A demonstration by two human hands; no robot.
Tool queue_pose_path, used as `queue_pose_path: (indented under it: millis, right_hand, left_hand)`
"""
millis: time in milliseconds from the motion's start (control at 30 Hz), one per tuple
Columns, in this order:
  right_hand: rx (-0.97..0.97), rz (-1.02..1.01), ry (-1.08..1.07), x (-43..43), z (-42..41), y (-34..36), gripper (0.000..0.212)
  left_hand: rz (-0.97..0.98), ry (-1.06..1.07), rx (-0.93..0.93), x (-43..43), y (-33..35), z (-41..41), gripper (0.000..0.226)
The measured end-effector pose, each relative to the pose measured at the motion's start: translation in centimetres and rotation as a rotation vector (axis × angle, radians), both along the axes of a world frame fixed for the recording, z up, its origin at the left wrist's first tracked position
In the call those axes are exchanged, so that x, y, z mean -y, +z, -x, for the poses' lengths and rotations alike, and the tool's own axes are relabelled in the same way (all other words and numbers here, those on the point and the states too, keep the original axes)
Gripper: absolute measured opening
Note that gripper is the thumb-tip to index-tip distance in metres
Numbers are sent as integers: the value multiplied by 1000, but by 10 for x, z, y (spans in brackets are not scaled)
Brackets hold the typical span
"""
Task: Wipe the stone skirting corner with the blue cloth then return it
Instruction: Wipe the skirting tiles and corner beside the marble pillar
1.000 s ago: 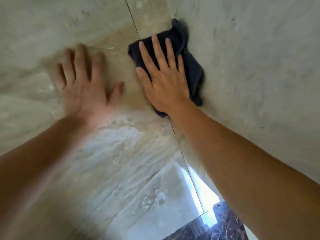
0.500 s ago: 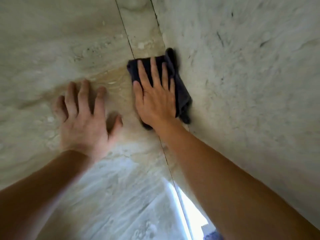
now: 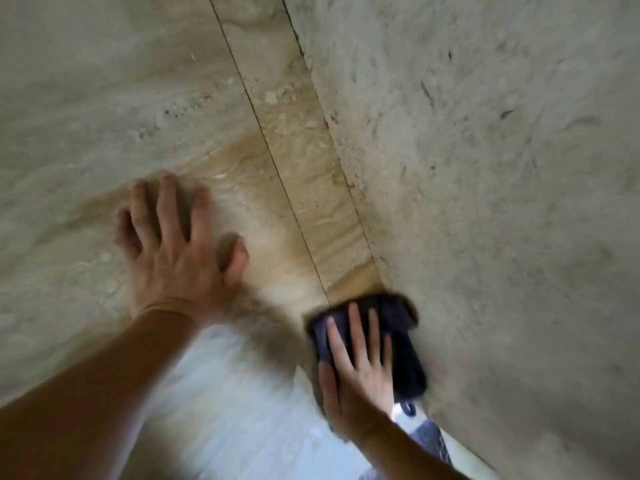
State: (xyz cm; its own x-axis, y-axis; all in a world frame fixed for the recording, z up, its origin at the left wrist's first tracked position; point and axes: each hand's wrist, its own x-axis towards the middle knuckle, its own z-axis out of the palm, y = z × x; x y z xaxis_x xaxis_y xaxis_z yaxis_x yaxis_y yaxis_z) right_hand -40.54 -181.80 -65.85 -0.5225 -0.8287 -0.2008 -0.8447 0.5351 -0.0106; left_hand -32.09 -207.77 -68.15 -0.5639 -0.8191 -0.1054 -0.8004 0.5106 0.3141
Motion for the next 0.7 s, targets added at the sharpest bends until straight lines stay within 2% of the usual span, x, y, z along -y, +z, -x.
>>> queue_pose_path:
  millis: [133, 233, 300, 367, 467, 533, 600, 700]
  right_hand:
    - [97, 110, 4, 171, 74, -4, 58]
    - [66, 149, 78, 226, 100, -11, 59]
    - [38, 152, 92, 200, 89, -11, 58]
    - [37, 107, 73, 132, 59, -10, 58]
    - [29, 0, 15, 9, -7, -2, 68]
    - [-4, -77, -1, -38, -31, 2, 76]
    - [63, -66, -11, -28, -23, -1, 75]
    - [112, 55, -42, 59, 15, -6, 63]
  left_hand:
    - [-2, -20, 4, -2, -2, -5, 80]
    - [67, -25, -15, -3, -4, -7, 78]
    - [42, -13, -14, 0, -2, -5, 79]
    - [-11, 13, -28, 1, 1, -2, 80]
    - [-46, 13, -45, 0, 0, -3, 79]
    - [-43, 22, -58, -1, 0, -2, 81]
    - [-24, 25, -57, 0, -1, 0, 81]
    - [-24, 10, -10, 0, -3, -2, 81]
